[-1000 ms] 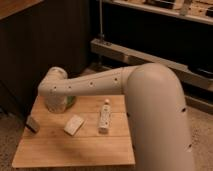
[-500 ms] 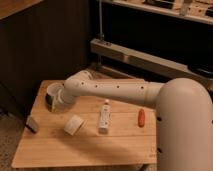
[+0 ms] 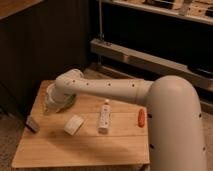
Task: Knock the eraser over
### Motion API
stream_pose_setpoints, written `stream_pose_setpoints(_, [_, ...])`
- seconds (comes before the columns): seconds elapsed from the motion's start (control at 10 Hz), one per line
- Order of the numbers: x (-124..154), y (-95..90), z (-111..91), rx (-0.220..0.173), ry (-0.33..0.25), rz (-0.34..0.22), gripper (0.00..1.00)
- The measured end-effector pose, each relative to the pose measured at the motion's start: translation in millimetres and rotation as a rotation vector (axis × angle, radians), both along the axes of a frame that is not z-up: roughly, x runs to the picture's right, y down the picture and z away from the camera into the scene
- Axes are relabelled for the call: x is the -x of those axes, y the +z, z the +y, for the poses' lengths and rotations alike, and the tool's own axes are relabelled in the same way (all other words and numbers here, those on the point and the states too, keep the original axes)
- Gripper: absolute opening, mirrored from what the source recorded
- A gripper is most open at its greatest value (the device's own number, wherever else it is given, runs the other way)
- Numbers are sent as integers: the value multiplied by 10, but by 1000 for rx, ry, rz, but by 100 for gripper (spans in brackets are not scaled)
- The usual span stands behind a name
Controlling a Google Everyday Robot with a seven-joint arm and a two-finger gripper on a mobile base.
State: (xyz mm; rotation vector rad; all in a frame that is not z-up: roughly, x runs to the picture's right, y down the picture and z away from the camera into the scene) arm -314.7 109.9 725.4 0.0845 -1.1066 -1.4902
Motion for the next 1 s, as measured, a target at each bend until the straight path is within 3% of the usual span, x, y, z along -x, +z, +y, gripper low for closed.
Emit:
stream_pose_setpoints(0.6, [233, 225, 390, 83, -58, -38, 15])
stream_pose_setpoints(0.9, [288, 358, 583, 97, -63, -54, 15])
stream_pose_setpoints(1.0, [324, 439, 682, 102, -59, -62, 21])
